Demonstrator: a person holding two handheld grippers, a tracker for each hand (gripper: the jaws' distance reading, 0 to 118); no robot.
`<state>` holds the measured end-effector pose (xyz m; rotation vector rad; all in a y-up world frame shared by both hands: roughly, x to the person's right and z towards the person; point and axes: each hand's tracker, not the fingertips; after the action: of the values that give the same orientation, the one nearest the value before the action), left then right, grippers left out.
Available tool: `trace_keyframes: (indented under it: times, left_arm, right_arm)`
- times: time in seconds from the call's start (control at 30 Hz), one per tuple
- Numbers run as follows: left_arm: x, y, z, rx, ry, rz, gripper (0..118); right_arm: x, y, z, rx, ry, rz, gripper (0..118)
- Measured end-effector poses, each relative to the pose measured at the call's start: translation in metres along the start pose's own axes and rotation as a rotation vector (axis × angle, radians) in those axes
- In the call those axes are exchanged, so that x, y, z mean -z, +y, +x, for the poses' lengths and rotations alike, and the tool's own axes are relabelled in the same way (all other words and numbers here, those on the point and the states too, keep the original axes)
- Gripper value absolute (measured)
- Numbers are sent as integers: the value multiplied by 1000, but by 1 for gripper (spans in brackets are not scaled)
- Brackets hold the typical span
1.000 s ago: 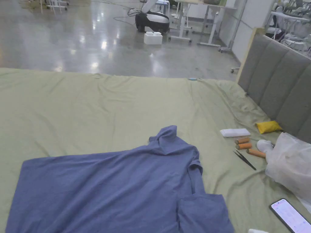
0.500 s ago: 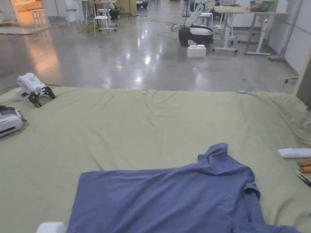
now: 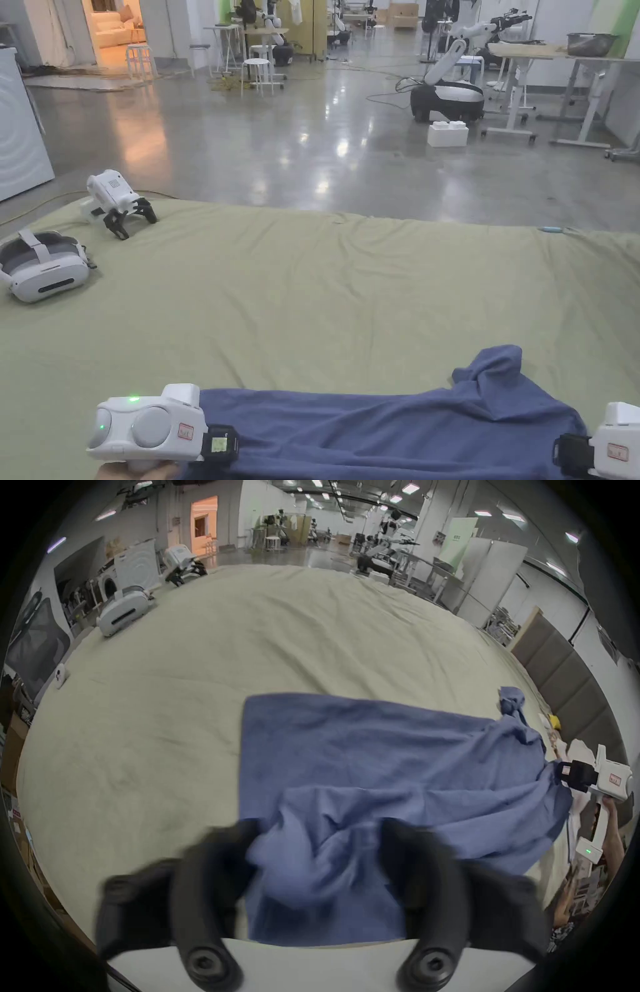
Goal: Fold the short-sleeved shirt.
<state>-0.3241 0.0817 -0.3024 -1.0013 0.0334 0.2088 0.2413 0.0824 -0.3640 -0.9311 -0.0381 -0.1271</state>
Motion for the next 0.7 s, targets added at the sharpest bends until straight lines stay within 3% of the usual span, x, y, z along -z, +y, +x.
trace_keyframes:
  times: [0.07, 0.23, 0.33, 0.43, 0.53, 0.57, 0.6, 0.7]
  left_arm:
    - [-31, -3, -6, -2, 0, 143, 90]
    - [-167, -35, 4, 111, -24, 626, 91]
    - [-252, -66, 31, 171, 9, 839, 91]
    - [-310, -105, 58, 250, -1, 1037, 90]
    - [-347, -138, 83, 281, 42, 1100, 87]
    - [-354, -148, 89, 302, 59, 1119, 82]
    - [-362, -157, 95, 326, 75, 1120, 69]
    - [-383, -172, 105, 324, 100, 1083, 30]
  right_arm:
    - [-17, -1, 3, -32, 12, 46, 81]
    - [-133, -24, 2, -100, 152, 385, 81]
    - [-218, -51, -17, -171, 141, 550, 81]
    - [-290, -90, -36, -209, 133, 742, 80]
    - [-341, -124, -50, -196, 180, 858, 80]
    - [-352, -133, -53, -205, 179, 887, 80]
    - [-361, -141, -57, -219, 174, 910, 77]
    - [-385, -167, -68, -251, 112, 945, 55]
